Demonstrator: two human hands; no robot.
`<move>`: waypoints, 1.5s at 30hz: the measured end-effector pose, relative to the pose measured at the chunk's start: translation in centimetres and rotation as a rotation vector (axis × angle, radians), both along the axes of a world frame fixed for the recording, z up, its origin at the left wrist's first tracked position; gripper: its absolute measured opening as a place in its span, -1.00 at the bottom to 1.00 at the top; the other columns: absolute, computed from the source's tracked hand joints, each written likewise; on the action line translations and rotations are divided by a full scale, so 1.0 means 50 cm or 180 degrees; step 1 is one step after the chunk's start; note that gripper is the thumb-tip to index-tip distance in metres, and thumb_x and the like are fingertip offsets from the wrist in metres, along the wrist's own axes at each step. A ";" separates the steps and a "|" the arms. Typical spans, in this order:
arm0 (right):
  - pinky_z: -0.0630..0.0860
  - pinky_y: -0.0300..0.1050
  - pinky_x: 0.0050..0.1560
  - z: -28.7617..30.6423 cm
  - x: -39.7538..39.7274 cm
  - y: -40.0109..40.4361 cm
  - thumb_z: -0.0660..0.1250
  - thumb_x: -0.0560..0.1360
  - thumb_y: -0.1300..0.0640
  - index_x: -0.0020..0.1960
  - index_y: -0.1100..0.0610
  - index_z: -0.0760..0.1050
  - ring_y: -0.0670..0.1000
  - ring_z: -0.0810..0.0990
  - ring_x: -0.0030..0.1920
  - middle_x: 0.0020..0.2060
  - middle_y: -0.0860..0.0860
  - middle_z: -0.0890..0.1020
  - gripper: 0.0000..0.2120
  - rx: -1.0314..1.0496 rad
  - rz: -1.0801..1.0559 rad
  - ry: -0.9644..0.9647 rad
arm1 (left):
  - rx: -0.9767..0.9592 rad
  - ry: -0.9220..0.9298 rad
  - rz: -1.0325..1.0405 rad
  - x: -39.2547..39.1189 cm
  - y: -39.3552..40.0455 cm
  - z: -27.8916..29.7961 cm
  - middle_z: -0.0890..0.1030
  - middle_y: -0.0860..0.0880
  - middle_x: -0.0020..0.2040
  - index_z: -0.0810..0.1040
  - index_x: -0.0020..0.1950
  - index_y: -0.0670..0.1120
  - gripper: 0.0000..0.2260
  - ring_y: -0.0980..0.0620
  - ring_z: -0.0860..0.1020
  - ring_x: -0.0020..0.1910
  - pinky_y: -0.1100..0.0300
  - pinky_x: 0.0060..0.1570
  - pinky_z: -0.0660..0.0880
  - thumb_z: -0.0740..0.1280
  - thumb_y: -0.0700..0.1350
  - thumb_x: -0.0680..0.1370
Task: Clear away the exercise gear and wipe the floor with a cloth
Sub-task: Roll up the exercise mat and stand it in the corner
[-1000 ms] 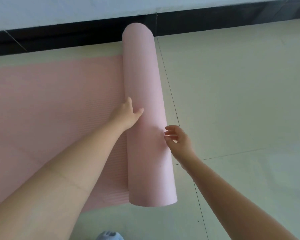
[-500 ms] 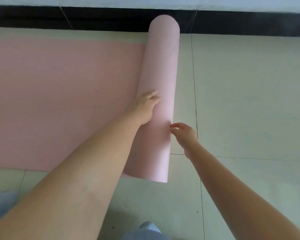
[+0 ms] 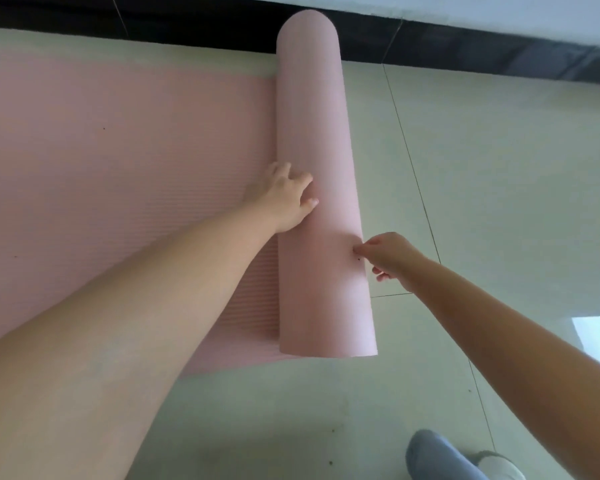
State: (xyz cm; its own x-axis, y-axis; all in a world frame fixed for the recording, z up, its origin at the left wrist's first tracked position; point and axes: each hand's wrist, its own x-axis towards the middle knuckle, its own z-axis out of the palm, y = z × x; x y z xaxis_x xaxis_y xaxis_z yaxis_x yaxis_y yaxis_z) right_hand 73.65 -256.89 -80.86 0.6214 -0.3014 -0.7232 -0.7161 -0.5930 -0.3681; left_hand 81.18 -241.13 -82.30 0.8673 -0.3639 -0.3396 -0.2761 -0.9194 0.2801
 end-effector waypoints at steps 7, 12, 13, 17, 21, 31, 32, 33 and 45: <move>0.28 -0.24 -0.27 0.036 -0.026 0.126 0.20 0.55 0.17 0.10 0.05 0.45 -0.05 0.38 -0.17 -0.01 0.04 0.44 -0.85 0.0182 -0.0259 -0.0281 | -0.0763 0.0444 -0.0766 0.034 0.099 0.004 0.13 -0.09 0.51 0.06 0.54 0.00 -0.37 -0.13 0.18 0.46 0.10 0.40 0.23 0.26 -0.21 0.54; 0.33 -0.20 -0.21 0.039 -0.028 0.232 0.15 0.56 0.25 0.26 0.20 0.38 0.02 0.36 -0.02 0.03 0.06 0.45 -0.72 0.0028 -0.1006 -0.0625 | -0.0653 0.0665 -0.0471 0.039 0.229 -0.022 0.07 -0.08 0.52 0.18 0.51 0.05 -0.40 -0.10 0.12 0.48 0.03 0.44 0.23 0.11 -0.37 0.52; 0.33 -0.18 -0.11 0.041 -0.027 0.253 0.14 0.56 0.27 0.28 0.20 0.37 0.02 0.35 0.00 0.05 0.09 0.48 -0.70 0.0091 -0.1134 -0.0649 | -0.0605 0.0591 -0.0479 0.042 0.253 -0.021 0.05 -0.09 0.53 0.22 0.49 -0.01 -0.44 -0.09 0.06 0.51 0.01 0.46 0.19 0.12 -0.36 0.52; 0.35 -0.19 -0.13 0.052 -0.025 0.336 0.13 0.53 0.35 0.32 0.17 0.33 0.04 0.41 -0.09 -0.23 -0.02 0.46 -0.63 -0.0094 -0.1293 -0.0690 | -0.0677 0.0573 -0.0670 0.051 0.320 -0.007 0.10 -0.15 0.52 0.32 0.38 -0.23 -0.60 -0.13 0.15 0.49 0.07 0.42 0.20 0.15 -0.34 0.53; 0.57 -0.19 -0.17 0.067 0.000 0.397 0.07 0.54 0.41 0.43 0.13 0.18 -0.07 0.52 -0.37 -0.25 -0.01 0.40 -0.50 -0.0021 -0.1525 -0.0658 | -0.1039 0.0585 -0.0512 0.042 0.372 -0.005 0.37 -0.20 0.32 0.25 0.42 -0.15 -0.52 -0.19 0.40 0.27 0.05 0.20 0.37 0.13 -0.37 0.50; 0.41 -0.19 -0.10 0.036 0.047 0.467 0.19 0.49 0.27 0.05 0.15 0.55 0.15 0.52 -0.05 -0.13 0.11 0.52 -0.78 -0.0919 0.0032 -0.0430 | -0.1093 0.0405 -0.0373 0.032 0.459 -0.028 0.19 -0.15 0.48 0.07 0.54 0.01 -0.46 -0.12 0.26 0.43 0.10 0.39 0.23 0.11 -0.27 0.59; 0.40 -0.16 0.07 0.028 0.038 0.473 0.21 0.49 0.24 0.12 0.12 0.56 0.15 0.49 0.14 0.08 0.13 0.51 -0.74 -0.0888 0.0079 -0.0552 | -0.1054 0.0456 -0.0255 0.030 0.465 -0.027 0.26 -0.16 0.41 0.04 0.54 0.06 -0.47 -0.15 0.35 0.35 0.08 0.32 0.29 0.11 -0.22 0.61; 0.35 -0.15 0.18 0.022 0.028 0.483 0.22 0.49 0.25 0.16 0.09 0.55 0.15 0.42 0.26 0.25 0.13 0.44 -0.72 -0.0746 0.0059 -0.0686 | -0.0937 0.0448 -0.0165 0.027 0.473 -0.026 0.31 -0.17 0.35 0.04 0.54 0.11 -0.49 -0.17 0.40 0.28 0.06 0.27 0.34 0.11 -0.15 0.62; 0.19 -0.20 0.31 -0.006 -0.050 0.657 0.15 0.53 0.24 0.43 0.22 0.18 0.08 0.19 0.44 0.49 0.07 0.05 -0.52 0.0048 -0.0681 -0.1417 | 0.0608 -0.0281 -0.0711 0.046 0.566 0.026 -0.11 -0.01 0.56 0.02 0.53 0.14 -0.24 -0.05 -0.09 0.55 -0.04 0.45 0.17 0.23 -0.40 0.48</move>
State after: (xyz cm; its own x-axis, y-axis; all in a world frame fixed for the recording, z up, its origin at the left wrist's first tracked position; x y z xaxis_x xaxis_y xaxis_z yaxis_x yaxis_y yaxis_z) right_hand 71.14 -224.07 -81.15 0.7964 -0.4476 -0.4067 -0.5925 -0.4420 -0.6735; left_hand 83.46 -212.82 -80.98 0.8023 -0.4857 -0.3470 -0.4930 -0.8669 0.0737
